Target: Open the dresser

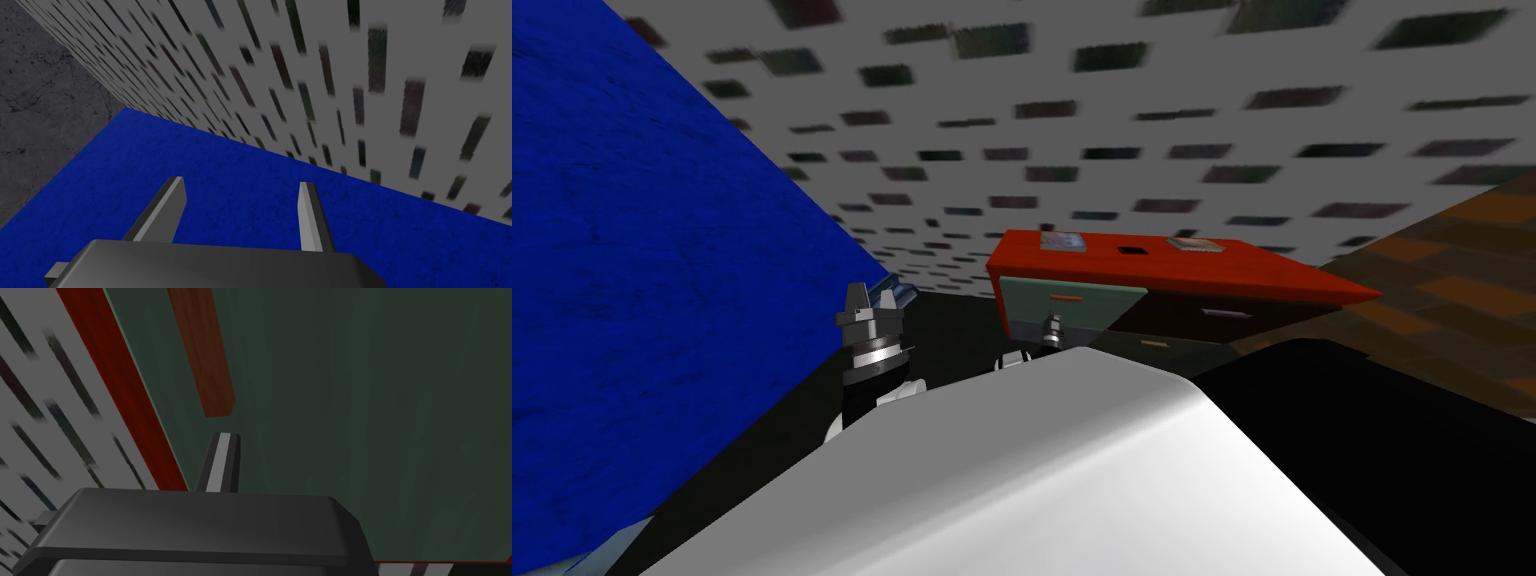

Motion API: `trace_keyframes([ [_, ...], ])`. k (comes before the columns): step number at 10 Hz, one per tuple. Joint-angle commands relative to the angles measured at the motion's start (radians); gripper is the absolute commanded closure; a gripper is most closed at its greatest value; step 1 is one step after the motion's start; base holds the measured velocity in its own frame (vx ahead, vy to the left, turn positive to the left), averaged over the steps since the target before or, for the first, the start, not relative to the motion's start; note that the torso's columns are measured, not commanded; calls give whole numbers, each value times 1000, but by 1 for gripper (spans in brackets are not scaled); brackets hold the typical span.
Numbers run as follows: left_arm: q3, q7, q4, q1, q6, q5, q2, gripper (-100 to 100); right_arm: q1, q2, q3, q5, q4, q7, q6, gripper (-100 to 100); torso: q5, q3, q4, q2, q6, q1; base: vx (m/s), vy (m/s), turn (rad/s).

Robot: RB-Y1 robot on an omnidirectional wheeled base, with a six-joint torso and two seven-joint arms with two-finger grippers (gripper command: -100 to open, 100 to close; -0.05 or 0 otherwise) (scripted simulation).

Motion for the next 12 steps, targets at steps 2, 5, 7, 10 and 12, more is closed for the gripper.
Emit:
trace_keyframes([
  [2,0,0,0,0,0,0,0,0,5,-30,-2,-8,-24,32,-26,-100,0,-3,-1,-6,0,-1,-51,10,-13],
  [5,0,0,0,1,0,0,0,0,3,-43,-4,-26,-56,83,-67,-100,-1,-4,-3,-6,0,-2,43,-63,-18],
  [7,0,0,0,1,0,0,0,0,2,-43,-6,-40,-76,116,-96,-100,0,0,-1,0,0,1,32,-66,-17],
  [10,0,0,0,0,0,0,0,0,0,-53,-8,-62,-109,171,-143,-100,0,-1,-1,-1,0,1,32,-55,-17],
  [12,0,0,0,0,0,0,0,0,-1,-75,-10,-75,-130,205,-171,-100,-1,-1,-2,-2,0,0,40,-60,-16],
])
